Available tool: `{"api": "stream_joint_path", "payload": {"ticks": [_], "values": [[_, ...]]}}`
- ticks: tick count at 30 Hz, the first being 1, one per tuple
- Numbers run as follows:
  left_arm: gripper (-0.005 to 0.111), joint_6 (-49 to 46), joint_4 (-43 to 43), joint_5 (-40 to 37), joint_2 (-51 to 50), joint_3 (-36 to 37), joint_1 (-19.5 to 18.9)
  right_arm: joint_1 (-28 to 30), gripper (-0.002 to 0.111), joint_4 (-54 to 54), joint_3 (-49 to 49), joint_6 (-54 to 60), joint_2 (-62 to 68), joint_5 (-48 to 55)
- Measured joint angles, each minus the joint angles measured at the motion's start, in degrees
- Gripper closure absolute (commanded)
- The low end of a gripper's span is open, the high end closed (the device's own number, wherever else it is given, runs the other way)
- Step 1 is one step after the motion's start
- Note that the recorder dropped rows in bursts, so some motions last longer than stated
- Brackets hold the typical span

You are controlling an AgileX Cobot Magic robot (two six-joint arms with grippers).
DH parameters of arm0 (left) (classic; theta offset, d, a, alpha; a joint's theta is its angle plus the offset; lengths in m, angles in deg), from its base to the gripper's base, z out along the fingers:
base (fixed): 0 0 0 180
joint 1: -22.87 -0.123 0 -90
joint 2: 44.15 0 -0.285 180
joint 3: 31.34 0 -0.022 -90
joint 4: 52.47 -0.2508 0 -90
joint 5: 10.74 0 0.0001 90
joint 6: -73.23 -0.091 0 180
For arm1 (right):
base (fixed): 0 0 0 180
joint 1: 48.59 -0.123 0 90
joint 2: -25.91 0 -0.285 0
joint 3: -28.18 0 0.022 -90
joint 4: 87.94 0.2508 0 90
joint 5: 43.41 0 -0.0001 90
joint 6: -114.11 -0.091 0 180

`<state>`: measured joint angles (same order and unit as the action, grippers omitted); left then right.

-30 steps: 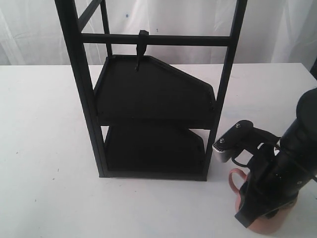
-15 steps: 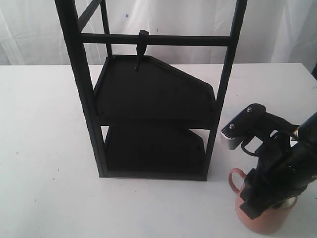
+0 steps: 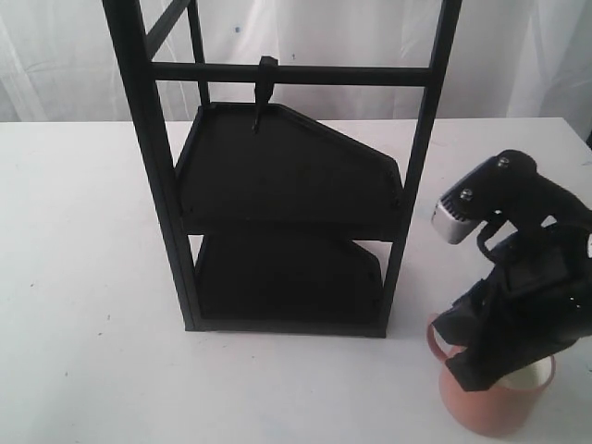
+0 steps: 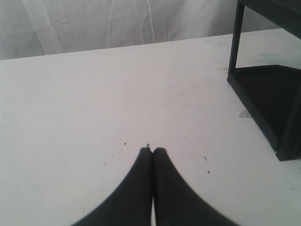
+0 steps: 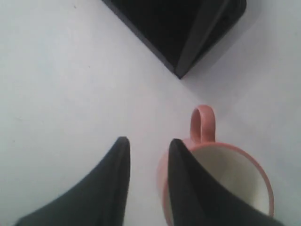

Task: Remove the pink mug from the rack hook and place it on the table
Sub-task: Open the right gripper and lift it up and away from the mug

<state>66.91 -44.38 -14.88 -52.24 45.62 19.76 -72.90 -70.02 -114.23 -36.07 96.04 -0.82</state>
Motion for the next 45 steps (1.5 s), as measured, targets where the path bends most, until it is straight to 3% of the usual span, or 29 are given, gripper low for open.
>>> {"api": "stream_joint_path", "payload": {"ticks": [3, 10, 22, 34, 41, 43, 45], "values": [[0.107, 0.0, 0.0, 0.0, 0.0, 0.0, 0.0, 0.0, 0.108, 3.2, 1.6, 2.6, -3.9, -2.4], [0.107, 0.0, 0.0, 0.0, 0.0, 0.0, 0.0, 0.0, 0.108, 6.6, 5.0, 3.7, -14.4, -5.4], [0.107, 0.0, 0.0, 0.0, 0.0, 0.0, 0.0, 0.0, 0.108, 24.4, 6.7, 3.3, -32.2, -5.0], [0.107, 0.0, 0.0, 0.0, 0.0, 0.0, 0.0, 0.0, 0.108, 24.7, 6.7, 1.3, -33.8, -4.5], [0.107, 0.0, 0.0, 0.0, 0.0, 0.0, 0.0, 0.0, 0.108, 24.5, 11.9, -1.8, -36.2, -14.0], [0.107, 0.0, 0.0, 0.0, 0.0, 0.0, 0.0, 0.0, 0.108, 20.4, 15.1, -4.8, -39.5, -17.1], [0.107, 0.0, 0.0, 0.0, 0.0, 0.0, 0.0, 0.0, 0.108, 9.9, 18.7, -16.1, -43.4, -19.4]]}}
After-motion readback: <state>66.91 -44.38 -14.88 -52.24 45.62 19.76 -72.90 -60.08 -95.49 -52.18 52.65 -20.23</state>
